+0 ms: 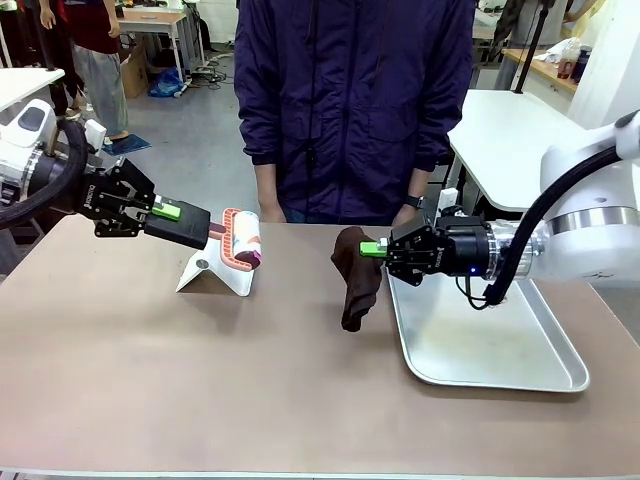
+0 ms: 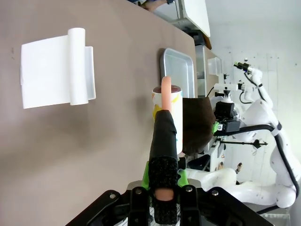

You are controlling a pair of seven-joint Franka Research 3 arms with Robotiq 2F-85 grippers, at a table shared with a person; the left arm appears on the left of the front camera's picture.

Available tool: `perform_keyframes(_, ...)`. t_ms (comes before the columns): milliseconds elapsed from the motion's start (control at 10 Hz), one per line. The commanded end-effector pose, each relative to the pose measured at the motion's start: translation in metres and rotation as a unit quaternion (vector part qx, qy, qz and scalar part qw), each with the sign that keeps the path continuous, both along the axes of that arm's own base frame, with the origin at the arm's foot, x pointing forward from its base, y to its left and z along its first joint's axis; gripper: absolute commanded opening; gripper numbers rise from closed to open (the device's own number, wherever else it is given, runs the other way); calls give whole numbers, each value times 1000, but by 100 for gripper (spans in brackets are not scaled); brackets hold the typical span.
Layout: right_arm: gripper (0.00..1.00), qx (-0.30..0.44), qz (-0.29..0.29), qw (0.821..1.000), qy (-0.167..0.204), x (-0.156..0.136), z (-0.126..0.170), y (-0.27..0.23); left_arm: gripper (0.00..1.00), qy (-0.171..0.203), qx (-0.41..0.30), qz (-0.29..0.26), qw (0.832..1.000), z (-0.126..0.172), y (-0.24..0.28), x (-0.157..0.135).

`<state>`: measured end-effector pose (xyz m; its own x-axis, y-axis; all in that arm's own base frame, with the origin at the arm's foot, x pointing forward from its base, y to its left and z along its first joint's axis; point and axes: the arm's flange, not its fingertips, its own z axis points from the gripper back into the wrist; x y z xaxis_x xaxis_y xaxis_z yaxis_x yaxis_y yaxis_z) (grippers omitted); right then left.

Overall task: Clean the surface of the table.
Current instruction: Return the Lint Roller and towel to their original positions.

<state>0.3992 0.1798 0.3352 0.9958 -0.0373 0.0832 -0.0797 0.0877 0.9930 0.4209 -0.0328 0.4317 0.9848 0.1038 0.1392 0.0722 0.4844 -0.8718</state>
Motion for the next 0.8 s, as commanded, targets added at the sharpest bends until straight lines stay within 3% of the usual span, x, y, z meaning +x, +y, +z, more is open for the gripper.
perform_keyframes(0, 9, -12, -5, 1000, -1, 14, -12, 30, 22, -6, 28, -22, 999, 1, -6, 21)
perform_keyframes(100, 9, -49, -44, 998, -12, 18, -23, 40, 22, 2, 42, -28, 999, 0, -10, 33)
perform_keyframes(300, 9, -64, -28, 998, 1, 20, -40, 55, 22, 18, 87, -27, 996, -5, -24, 65)
perform_keyframes(700, 9, -71, -8, 997, 12, 21, -52, 64, 22, 38, 195, -24, 980, 18, -74, 114)
